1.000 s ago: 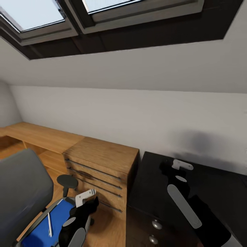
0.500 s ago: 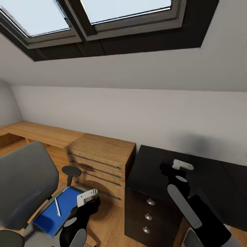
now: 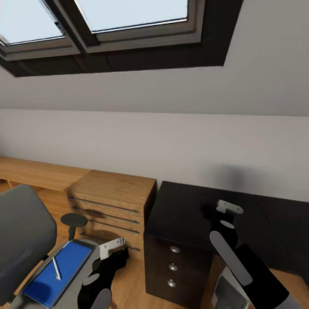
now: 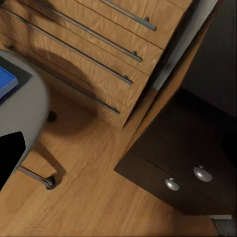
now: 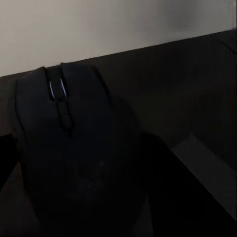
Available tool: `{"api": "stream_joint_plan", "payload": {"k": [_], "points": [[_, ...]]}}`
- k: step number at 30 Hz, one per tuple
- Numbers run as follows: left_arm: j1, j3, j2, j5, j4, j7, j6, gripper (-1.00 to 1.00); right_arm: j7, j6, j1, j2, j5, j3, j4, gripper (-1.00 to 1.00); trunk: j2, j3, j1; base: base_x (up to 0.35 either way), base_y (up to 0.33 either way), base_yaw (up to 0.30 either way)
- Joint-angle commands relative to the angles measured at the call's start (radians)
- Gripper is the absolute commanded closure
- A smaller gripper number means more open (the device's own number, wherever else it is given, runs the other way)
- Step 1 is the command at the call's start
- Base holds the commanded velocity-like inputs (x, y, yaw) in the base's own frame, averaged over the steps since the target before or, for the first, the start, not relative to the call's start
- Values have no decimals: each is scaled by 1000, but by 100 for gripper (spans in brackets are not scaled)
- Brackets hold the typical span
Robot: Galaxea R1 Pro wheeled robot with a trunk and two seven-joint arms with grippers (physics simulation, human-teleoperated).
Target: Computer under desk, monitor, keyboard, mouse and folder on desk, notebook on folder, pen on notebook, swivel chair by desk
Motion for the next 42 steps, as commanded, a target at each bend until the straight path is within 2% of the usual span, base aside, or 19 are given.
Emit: {"api": "stream_joint_plan", "payload": {"k": [1,12,14,15,17,18,19,20,21,25,28,29,32,35,36,39,42], "points": [[-1,-3,0,6,-2,8,3,-100,-8,3,-2,-1,-7,2,0,100,6,2,-4,-1,0,-266],[0,-10,1,2,-6,9,-7,-100,-5,2,-2,-1,-7,3,2,100,83,36,-46,0,0,-268],[1,-27,2,2,-8,8,-11,-100,-6,2,-2,-1,-7,2,3,100,97,43,-54,0,0,-270],[1,-58,9,2,-9,8,-15,-100,-5,2,-2,1,-8,-2,10,100,104,46,-58,0,0,-293],[1,-59,11,2,-9,8,-15,-100,-4,0,-2,1,-8,-24,22,100,118,52,-65,0,0,-296],[1,-58,14,2,-9,8,-15,-100,-4,-8,-2,2,-8,-53,36,100,125,55,-69,0,0,-297],[1,-56,21,2,-9,8,-14,-100,1,-58,-2,2,-10,-146,124,100,132,58,-73,0,0,-299],[1,-56,23,3,-9,8,-14,-100,30,-83,-4,2,-8,-182,208,100,139,61,-77,0,0,-299],[1,-55,24,3,-9,8,-14,-100,57,-91,-6,2,-7,-192,249,100,146,65,-81,0,0,-299],[1,-55,24,3,-9,8,-13,-100,165,-124,-21,0,-5,-207,391,100,174,76,-96,0,0,-293],[1,-56,24,3,-9,8,-12,-100,192,-138,-29,-1,-5,-210,425,100,195,84,-107,0,0,-277],[1,-56,24,3,-9,8,-12,-100,195,-140,-30,-1,-5,-211,429,100,202,87,-111,0,0,-272],[1,-57,25,3,-9,8,-12,-100,201,-223,-32,-2,-5,-226,450,100,202,85,-111,0,0,-270],[1,-57,25,3,-9,8,-12,-100,201,-251,-33,-1,-5,-228,485,100,202,83,-111,0,0,-269],[1,-58,24,3,-9,8,-12,-100,201,-312,-36,0,-6,-229,539,100,202,83,-111,0,0,-269],[1,-58,23,3,-9,8,-12,-100,201,-354,-65,1,-6,-228,598,100,202,82,-111,0,0,-270],[1,-58,24,3,-9,8,-12,-100,201,-362,-74,2,-6,-227,616,100,202,81,-111,0,0,-271]]}}
